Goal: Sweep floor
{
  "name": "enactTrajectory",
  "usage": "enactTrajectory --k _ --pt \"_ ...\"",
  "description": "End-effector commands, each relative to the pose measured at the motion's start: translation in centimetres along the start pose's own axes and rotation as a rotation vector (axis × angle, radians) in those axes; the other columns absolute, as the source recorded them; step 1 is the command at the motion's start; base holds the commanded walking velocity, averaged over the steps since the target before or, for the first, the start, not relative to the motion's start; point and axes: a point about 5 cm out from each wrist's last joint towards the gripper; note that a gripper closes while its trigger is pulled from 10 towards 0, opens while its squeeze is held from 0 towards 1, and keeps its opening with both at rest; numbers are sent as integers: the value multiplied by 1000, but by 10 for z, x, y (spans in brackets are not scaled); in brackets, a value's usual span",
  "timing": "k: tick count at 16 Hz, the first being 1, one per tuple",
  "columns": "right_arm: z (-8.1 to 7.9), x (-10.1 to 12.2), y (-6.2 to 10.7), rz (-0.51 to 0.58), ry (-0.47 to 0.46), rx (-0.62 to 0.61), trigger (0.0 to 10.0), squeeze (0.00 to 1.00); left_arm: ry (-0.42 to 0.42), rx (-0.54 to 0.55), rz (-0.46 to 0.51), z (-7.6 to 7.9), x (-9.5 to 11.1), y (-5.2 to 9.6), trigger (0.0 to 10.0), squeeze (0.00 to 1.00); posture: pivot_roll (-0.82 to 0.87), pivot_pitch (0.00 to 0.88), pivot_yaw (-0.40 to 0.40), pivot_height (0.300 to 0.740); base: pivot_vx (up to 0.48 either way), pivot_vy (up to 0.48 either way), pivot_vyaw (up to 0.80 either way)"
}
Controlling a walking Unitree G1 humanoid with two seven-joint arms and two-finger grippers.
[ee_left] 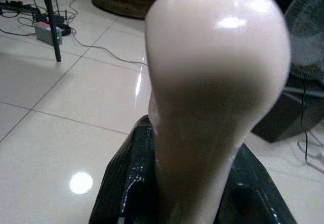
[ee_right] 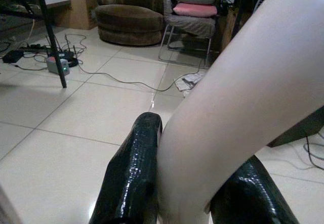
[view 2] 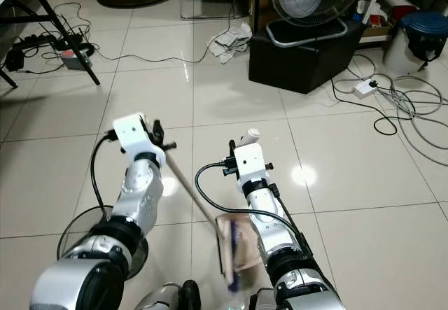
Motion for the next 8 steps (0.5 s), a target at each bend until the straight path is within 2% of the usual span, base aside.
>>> enactTrajectory --k 1,3,5,6,8 --pt "-4 0 0 -3 -44 -1 10000 0 27 2 34 2 11 -5 10000 0 -28 153 124 740 0 0 0" --pt "-2 -3 3 -10 -53 -12 10000 0 17 -41 61 7 23 -12 10000 0 -29 143 123 740 0 0 0" --pt "1 -5 5 -15 -58 -25 10000 0 -47 -128 53 11 29 -16 10000 0 -29 123 124 740 0 0 0" --pt "4 -7 6 -22 -68 -47 10000 0 -79 -152 46 7 30 -16 10000 0 -30 112 124 740 0 0 0" --pt "13 -8 6 -24 -80 -83 10000 0 -91 -160 50 -5 35 -16 10000 0 -32 85 120 740 0 0 0"
Point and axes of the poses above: a point about 5 cm out from each wrist's last joint towards the gripper, its own y axis pointing back from the gripper into the wrist, its own x axis along the axis of the wrist's last joint, z = x × y, and after that the axes turned 11 degrees about y, right-handed
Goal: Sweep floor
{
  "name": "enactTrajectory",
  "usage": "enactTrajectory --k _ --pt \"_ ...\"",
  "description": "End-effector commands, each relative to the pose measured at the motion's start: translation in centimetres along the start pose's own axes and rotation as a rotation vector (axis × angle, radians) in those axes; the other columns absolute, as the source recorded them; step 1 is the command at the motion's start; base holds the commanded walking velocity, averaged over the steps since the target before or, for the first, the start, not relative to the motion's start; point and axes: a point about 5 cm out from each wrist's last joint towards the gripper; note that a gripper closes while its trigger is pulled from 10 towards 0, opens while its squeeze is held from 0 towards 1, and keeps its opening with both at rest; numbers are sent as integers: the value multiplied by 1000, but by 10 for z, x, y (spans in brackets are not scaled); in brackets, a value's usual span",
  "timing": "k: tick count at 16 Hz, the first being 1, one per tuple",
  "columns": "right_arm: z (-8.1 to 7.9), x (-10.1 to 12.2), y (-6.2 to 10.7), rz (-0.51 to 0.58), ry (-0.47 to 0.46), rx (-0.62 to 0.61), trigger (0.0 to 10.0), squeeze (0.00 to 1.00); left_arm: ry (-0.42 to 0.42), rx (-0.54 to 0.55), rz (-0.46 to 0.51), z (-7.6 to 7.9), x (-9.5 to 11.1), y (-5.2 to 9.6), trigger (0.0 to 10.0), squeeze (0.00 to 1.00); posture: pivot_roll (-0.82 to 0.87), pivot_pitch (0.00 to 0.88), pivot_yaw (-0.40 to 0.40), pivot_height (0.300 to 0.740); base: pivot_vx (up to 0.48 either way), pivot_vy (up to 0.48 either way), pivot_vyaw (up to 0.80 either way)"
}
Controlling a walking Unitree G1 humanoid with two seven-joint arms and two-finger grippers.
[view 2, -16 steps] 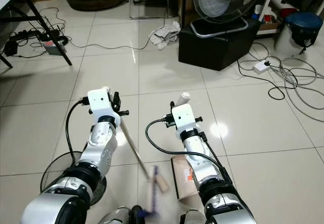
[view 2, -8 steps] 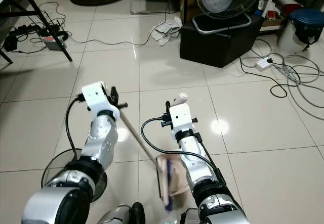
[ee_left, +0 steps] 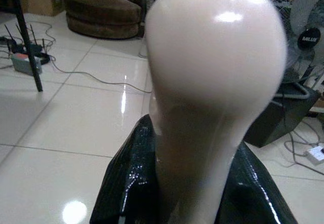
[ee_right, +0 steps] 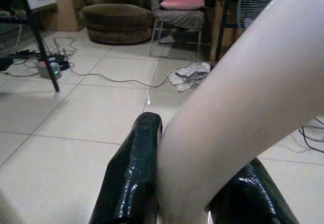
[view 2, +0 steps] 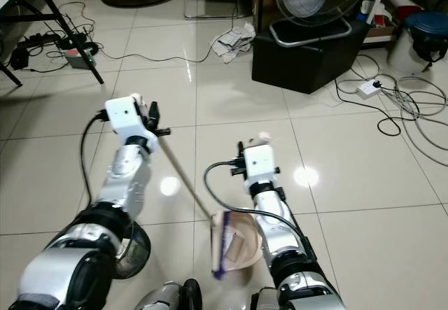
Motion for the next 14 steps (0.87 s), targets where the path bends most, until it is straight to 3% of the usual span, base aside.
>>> enactTrajectory --k 1,7,8,14 --pt "2 2 0 11 -26 -23 10000 0 -18 -22 30 -6 11 -1 10000 0 -31 72 118 740 0 0 0" --pt "39 -4 11 22 -17 -116 10000 0 -117 -88 64 -45 33 18 10000 0 -39 0 106 740 0 0 0" --pt "41 -5 12 23 -16 -118 10000 0 -114 -93 58 -45 33 19 10000 0 -42 0 104 740 0 0 0" --pt "85 27 24 147 -50 -221 10000 0 -209 -305 -152 -40 -1 67 10000 0 -68 0 118 740 0 0 0"
Point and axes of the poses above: a point about 5 cm out from each wrist's last joint towards the gripper, its own y axis pointing back from the gripper into the wrist, its own x axis along the axis of the wrist's last joint, z = x × y, and after that the axes turned 11 degrees about y, right-handed
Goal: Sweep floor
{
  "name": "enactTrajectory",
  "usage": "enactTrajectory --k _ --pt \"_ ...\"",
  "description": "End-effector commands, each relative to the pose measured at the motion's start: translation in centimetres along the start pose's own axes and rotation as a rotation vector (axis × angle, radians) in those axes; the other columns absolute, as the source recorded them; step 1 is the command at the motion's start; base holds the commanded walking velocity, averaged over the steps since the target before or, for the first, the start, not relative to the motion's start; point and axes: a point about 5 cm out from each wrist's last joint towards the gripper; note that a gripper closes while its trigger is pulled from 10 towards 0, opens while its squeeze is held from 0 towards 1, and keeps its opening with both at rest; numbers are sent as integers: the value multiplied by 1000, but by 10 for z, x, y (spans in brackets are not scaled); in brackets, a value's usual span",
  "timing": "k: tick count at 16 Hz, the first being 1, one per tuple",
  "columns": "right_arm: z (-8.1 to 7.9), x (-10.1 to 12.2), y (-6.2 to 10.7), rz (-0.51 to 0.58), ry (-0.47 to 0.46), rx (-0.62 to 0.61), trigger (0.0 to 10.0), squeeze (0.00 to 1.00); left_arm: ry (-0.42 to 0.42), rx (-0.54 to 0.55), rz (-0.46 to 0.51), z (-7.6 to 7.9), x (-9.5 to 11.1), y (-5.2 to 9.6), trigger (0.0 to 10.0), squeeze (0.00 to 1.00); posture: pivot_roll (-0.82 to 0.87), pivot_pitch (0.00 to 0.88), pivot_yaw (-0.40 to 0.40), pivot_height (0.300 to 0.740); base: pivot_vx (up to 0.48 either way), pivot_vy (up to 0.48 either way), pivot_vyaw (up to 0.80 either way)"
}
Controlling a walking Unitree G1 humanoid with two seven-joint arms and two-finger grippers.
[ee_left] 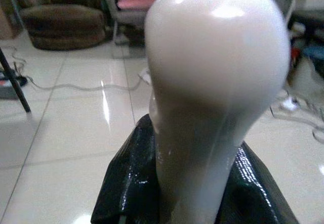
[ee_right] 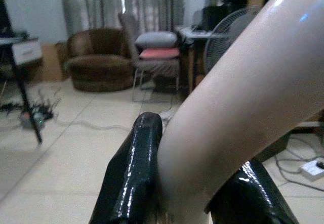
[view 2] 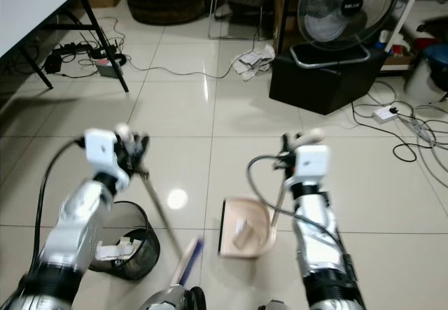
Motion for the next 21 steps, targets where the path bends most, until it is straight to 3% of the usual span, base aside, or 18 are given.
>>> enactTrajectory --k 1,5,7,9,15,18,21 --pt "11 20 -5 73 -30 -31 10000 0 -50 -28 -4 1 6 4 10000 0 -71 0 120 740 0 0 0" --pt "25 57 -13 143 -89 -46 10000 0 -111 -33 -90 -6 -7 30 10000 0 -74 0 118 740 0 0 0" --pt "32 86 -28 184 -230 -86 10000 0 -104 -27 -131 -9 -14 45 10000 0 -73 0 122 740 0 0 0" --pt "35 110 -38 222 -301 -68 10000 0 -100 -15 -157 -9 -18 52 10000 0 -67 0 119 740 0 0 0" --pt "30 161 -56 265 -380 48 10000 0 -106 51 -171 -11 -20 59 10000 0 -53 0 100 740 0 0 0" --pt "25 163 -59 244 -415 60 10000 0 -171 86 -113 -14 -11 55 10000 0 -41 0 95 740 0 0 0" --pt "20 161 -59 216 -429 70 10000 0 -181 121 -54 -16 -1 51 10000 0 -37 0 91 740 187 0 0"
Point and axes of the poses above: a point about 5 cm out from each wrist's last joint towards the gripper, its own y axis pointing back from the gripper into the wrist, its own x axis along the axis of the wrist's last joint, z = x × y, and after that the axes turned 11 degrees about y, right-handed
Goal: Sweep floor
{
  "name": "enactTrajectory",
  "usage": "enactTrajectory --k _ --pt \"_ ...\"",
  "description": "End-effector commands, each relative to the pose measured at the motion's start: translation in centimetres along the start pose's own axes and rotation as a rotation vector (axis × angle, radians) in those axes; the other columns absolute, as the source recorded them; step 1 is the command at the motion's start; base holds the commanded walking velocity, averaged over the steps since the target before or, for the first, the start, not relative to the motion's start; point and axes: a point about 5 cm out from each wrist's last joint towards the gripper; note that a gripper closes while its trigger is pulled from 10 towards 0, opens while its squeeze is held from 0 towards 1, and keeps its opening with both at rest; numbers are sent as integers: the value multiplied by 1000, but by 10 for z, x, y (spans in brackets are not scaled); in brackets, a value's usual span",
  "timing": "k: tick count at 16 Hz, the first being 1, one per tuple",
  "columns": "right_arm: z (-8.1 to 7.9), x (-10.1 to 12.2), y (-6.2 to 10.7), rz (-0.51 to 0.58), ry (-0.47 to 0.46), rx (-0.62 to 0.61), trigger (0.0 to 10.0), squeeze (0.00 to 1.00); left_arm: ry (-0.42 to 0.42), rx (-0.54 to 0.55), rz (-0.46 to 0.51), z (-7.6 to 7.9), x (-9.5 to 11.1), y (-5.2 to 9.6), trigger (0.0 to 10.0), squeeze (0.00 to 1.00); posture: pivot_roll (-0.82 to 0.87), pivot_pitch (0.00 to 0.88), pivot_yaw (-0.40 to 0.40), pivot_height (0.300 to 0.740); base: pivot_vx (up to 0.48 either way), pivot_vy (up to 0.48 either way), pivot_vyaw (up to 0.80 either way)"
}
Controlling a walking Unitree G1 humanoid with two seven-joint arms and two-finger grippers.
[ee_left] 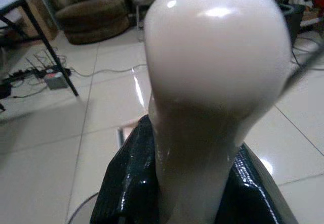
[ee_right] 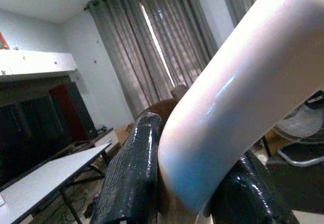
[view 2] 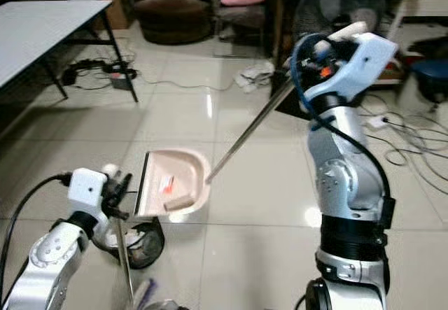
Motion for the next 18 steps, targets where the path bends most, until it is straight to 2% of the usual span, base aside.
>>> enactTrajectory --k 1,5,14,18 --pt "-7 10 -4 36 -8 18 10000 0 -29 27 81 -3 19 -6 10000 0 -34 0 87 740 319 0 0" --pt "-17 1 -7 -5 7 52 10000 0 -27 51 100 -3 23 -11 10000 0 -35 0 81 740 317 0 141" --pt "-18 -4 -8 -24 -12 55 10000 0 -33 56 103 -1 23 -12 10000 0 -30 0 76 740 318 0 800" --pt "-17 -5 -7 -27 -25 53 10000 0 -36 54 93 -1 21 -12 10000 0 -30 0 77 740 315 0 0"
Point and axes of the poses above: a point about 5 cm out from each wrist's last joint towards the gripper, its own y axis pointing back from the gripper into the wrist, its own x axis along the axis of the wrist's last joint, z = x × y, and after that the axes turned 11 degrees about y, right-handed
